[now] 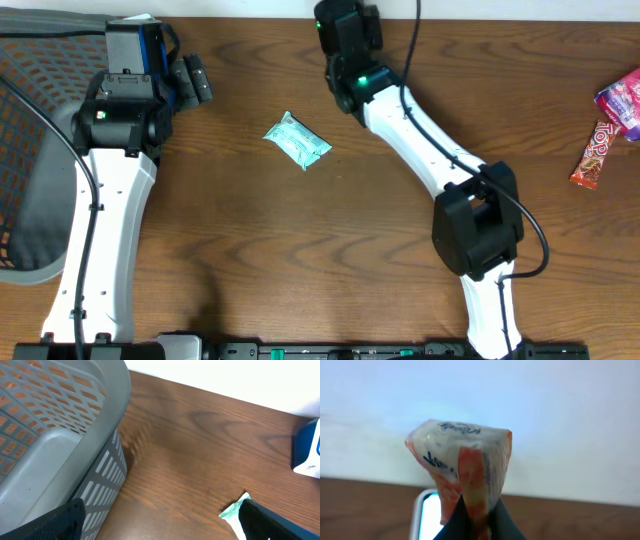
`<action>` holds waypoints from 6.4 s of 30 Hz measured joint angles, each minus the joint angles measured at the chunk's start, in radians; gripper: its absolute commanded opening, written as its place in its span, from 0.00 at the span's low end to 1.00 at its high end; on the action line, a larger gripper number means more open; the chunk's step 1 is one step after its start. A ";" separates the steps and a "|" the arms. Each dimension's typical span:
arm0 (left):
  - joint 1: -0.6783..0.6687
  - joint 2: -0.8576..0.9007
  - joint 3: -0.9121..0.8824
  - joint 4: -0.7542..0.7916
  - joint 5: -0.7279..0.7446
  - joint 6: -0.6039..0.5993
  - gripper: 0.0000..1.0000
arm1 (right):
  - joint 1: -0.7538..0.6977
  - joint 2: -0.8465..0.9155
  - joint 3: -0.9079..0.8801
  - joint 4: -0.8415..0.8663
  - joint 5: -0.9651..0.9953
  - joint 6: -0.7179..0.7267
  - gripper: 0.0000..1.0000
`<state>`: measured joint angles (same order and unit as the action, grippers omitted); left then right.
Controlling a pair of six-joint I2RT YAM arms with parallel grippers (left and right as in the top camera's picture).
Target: Scan the item barcode
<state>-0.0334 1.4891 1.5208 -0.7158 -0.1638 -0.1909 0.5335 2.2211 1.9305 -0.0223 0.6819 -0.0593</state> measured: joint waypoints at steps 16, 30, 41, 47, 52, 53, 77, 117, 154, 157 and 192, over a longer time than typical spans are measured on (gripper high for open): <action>0.000 0.000 0.000 0.000 0.000 0.000 0.98 | -0.017 0.170 -0.003 0.064 0.055 -0.215 0.01; 0.000 0.000 0.000 0.000 0.000 0.000 0.98 | -0.081 0.167 -0.003 -0.056 0.147 -0.167 0.01; 0.000 0.000 0.000 0.000 0.000 0.000 0.98 | -0.369 -0.022 -0.002 -0.493 -0.117 0.364 0.01; 0.000 0.000 0.000 0.000 0.000 0.000 0.98 | -0.584 -0.083 0.005 -0.738 -0.167 0.503 0.01; 0.000 0.000 0.000 0.000 0.000 0.000 0.98 | -0.705 -0.076 -0.006 -0.867 -0.190 0.534 0.01; 0.000 0.000 0.000 0.000 0.000 0.000 0.98 | -0.730 -0.076 -0.011 -0.876 -0.193 0.539 0.01; 0.000 0.000 0.000 0.000 0.000 0.000 0.98 | -0.540 -0.075 -0.087 -0.319 -0.728 0.263 0.01; 0.000 0.000 0.000 0.000 0.000 0.000 0.98 | -0.342 0.119 -0.084 -0.243 0.217 -0.338 0.01; 0.000 0.000 0.000 0.000 0.000 0.000 0.98 | -0.431 -0.054 -0.089 -0.653 -0.499 0.097 0.99; 0.000 0.000 0.000 0.000 0.000 0.000 0.98 | -0.384 -0.077 -0.087 -0.627 -0.762 0.099 0.99; 0.000 0.000 0.000 0.000 0.000 0.000 0.98 | 0.177 0.106 -0.088 -0.628 -0.599 0.047 0.74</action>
<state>-0.0334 1.4891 1.5208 -0.7158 -0.1638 -0.1909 0.7105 2.3272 1.8423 -0.6498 0.0834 -0.0124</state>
